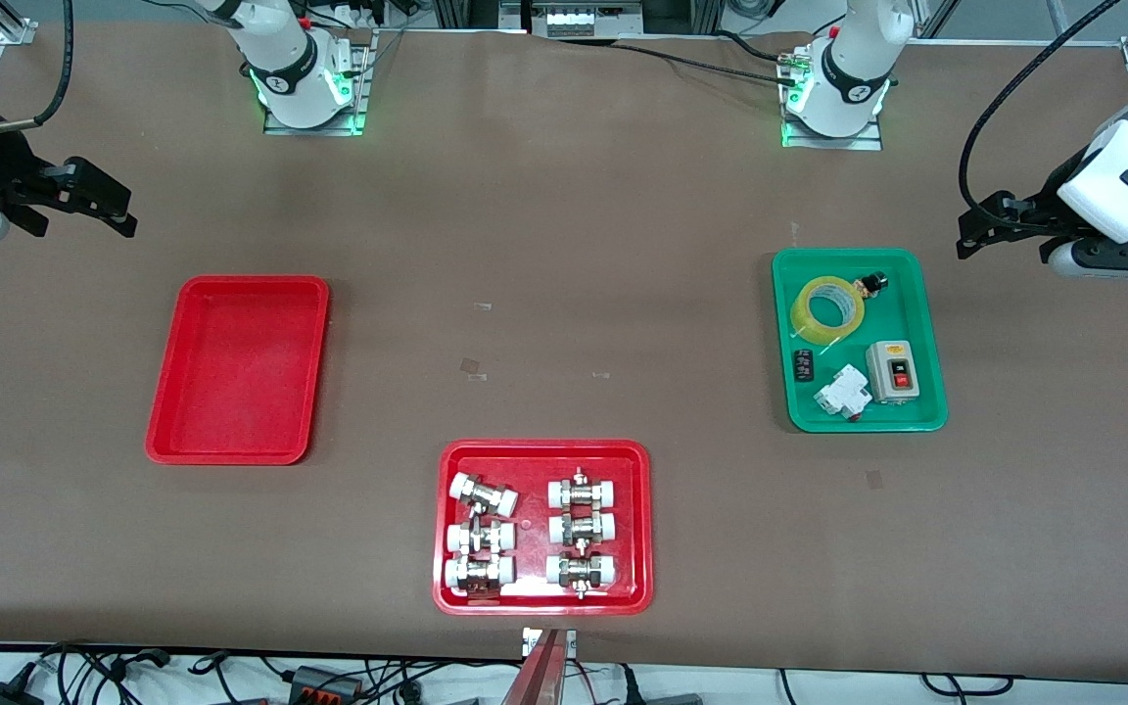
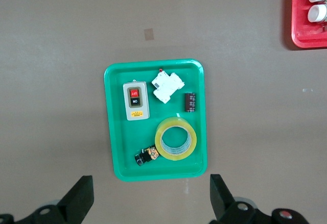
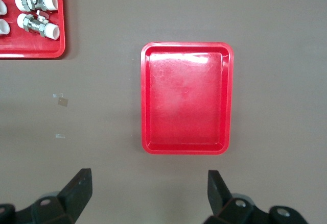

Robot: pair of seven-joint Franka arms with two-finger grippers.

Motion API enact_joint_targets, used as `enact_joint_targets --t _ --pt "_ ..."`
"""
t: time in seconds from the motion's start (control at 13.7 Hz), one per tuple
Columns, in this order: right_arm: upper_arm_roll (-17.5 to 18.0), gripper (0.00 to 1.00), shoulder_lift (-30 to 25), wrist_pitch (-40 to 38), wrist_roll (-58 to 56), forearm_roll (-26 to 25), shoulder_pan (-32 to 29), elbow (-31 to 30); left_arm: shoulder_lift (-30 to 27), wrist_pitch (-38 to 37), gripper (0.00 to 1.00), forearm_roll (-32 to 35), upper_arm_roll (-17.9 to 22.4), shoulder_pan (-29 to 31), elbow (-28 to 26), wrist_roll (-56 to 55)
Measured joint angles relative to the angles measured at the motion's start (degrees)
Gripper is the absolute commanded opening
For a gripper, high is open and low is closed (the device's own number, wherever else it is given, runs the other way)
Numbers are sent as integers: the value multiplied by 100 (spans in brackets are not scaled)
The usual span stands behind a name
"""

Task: Left arm passes tape to right arm into tray

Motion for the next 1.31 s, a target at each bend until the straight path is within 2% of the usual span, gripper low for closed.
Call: enact_joint_targets --t 1.31 --pt "1 100 1 1 5 0 1 0 33 41 100 -19 -17 -3 132 -1"
